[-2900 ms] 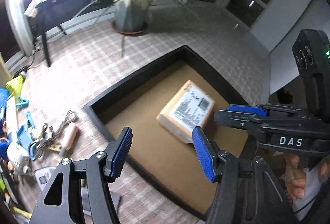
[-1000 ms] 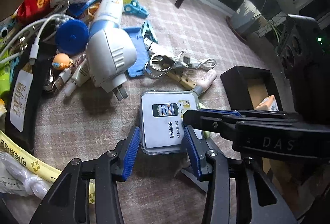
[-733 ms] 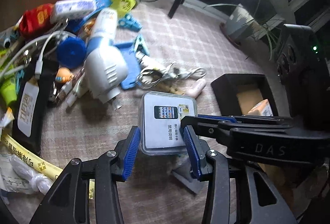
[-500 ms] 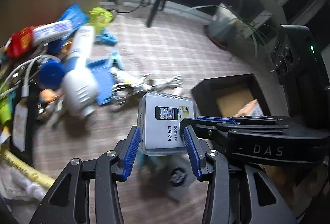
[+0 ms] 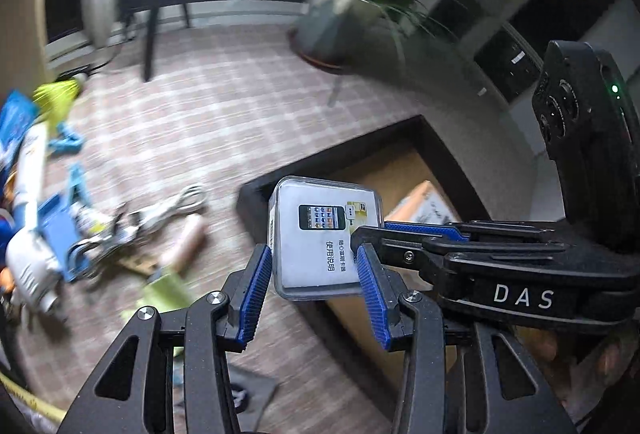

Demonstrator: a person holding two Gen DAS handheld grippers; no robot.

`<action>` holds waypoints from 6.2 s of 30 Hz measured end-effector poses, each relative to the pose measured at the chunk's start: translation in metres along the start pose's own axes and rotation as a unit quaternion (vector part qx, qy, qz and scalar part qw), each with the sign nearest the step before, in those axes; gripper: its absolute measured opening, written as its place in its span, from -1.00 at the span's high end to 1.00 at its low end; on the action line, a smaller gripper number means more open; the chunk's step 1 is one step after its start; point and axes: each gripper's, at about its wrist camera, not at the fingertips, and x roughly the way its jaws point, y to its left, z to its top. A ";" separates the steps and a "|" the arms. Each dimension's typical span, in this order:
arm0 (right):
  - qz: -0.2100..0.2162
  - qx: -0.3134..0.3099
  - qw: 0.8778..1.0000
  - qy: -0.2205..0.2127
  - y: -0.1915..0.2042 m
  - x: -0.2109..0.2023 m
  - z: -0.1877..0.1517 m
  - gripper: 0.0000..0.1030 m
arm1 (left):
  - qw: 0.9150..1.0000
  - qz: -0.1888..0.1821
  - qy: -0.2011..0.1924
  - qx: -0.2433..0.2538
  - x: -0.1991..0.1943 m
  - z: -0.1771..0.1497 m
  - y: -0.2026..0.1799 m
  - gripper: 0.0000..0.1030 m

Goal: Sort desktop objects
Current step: 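Carry the clear box with the right tool and release it in the tray, then return the right tool to the pile and pinch the green cloth, then carry the green cloth with the right tool and drop it in the tray, then move the right tool to the pile and grasp the white plug adapter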

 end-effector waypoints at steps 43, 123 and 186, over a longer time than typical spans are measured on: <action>0.022 -0.152 0.986 0.069 0.089 0.097 -0.024 0.06 | 0.983 0.085 0.023 -0.159 -0.035 -0.085 0.139 0.28; -0.059 0.053 0.993 -0.086 -0.112 -0.074 -0.076 0.84 | 0.989 -0.035 0.076 0.122 0.024 -0.071 -0.126 0.54; 0.126 -0.177 0.967 0.133 0.217 0.184 0.041 0.15 | 0.968 0.140 -0.022 -0.207 -0.045 -0.070 0.220 -0.02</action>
